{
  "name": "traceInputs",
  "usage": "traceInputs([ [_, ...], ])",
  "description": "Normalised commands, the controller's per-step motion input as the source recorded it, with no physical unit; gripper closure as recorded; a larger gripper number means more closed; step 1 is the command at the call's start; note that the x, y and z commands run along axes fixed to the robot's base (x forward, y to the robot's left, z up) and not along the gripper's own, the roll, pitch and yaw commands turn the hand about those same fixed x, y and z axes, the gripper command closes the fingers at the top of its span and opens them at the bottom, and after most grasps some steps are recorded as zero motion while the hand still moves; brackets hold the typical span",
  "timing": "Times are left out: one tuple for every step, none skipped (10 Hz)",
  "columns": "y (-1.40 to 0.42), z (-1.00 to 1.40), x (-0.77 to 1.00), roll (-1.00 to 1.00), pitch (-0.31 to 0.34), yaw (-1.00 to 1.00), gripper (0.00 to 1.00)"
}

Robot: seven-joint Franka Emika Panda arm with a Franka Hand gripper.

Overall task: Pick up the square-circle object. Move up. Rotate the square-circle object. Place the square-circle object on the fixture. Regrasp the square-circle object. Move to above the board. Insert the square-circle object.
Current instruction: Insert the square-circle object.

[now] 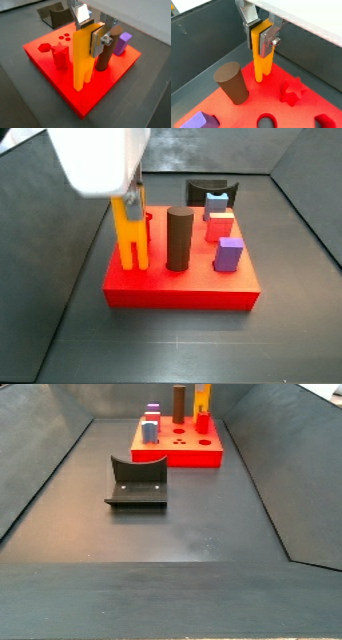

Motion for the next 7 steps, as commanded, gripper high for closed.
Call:
traceInputs([
  [-0.17, -0.75, 0.12, 0.23, -0.140, -0.17, 1.00],
  [-0.21, -0.69, 0.19, 0.36, 0.000, -0.09, 1.00],
  [-0.21, -0.69, 0.21, 0.36, 0.000, -0.04, 1.00],
  [-0.12, -0.69, 0.47, 0.31, 0.003, -0.01, 1.00],
  [-0.08, -0.83, 0.53, 0.23, 0.000, 0.00, 1.00],
  [0.00, -0.94, 0.34, 0.07, -0.007, -0.02, 1.00],
  [0.00, -0.63, 0.05, 0.01, -0.154, -0.04, 1.00],
])
